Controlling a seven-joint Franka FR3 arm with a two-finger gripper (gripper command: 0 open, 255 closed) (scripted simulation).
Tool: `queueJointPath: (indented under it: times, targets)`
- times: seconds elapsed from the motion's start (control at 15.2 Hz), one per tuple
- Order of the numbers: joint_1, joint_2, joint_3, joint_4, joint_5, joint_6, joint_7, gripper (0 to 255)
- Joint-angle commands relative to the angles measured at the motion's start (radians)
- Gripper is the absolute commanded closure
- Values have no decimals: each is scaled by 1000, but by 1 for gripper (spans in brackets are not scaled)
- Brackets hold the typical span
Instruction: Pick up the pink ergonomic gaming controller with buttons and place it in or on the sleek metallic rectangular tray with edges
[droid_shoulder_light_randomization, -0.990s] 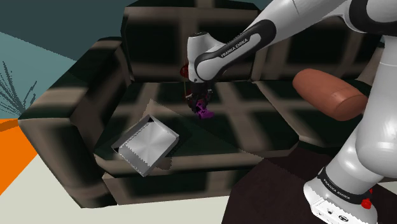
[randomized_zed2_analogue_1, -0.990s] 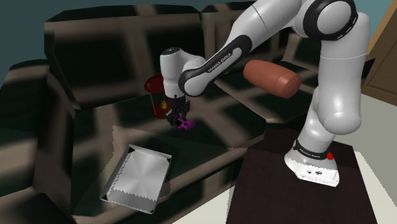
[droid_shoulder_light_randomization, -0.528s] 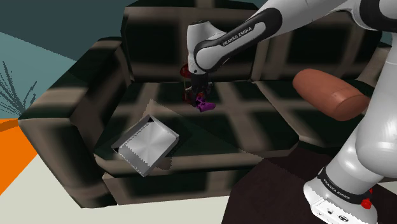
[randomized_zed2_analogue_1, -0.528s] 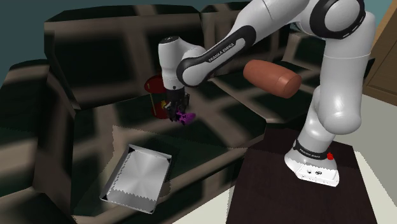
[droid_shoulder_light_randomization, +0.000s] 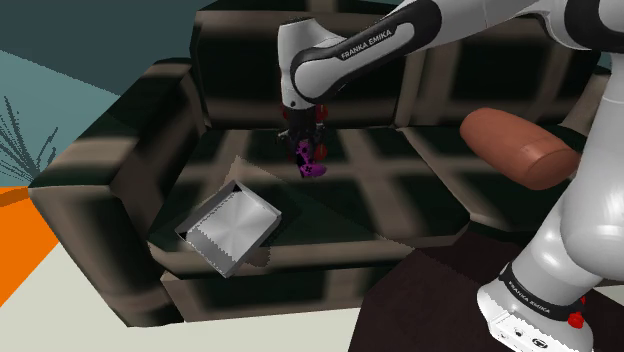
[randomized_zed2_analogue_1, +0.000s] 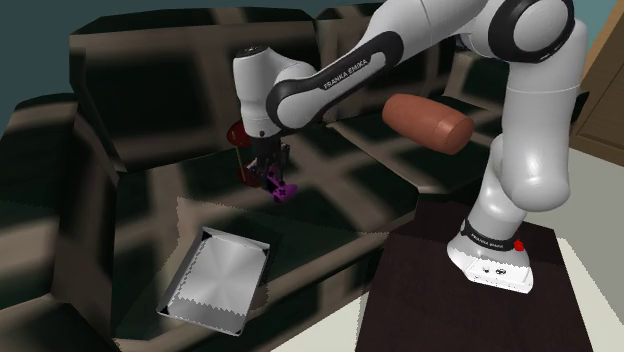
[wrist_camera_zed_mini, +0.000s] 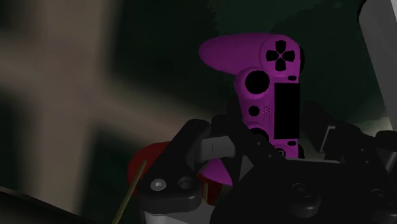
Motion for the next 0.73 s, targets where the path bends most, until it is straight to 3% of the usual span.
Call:
queueJointPath:
  times: [0.0, 0.66]
  targets:
    - [29, 31, 13, 41, -10, -15, 45, 255]
    - [203, 259, 53, 386, -73, -157, 237, 255]
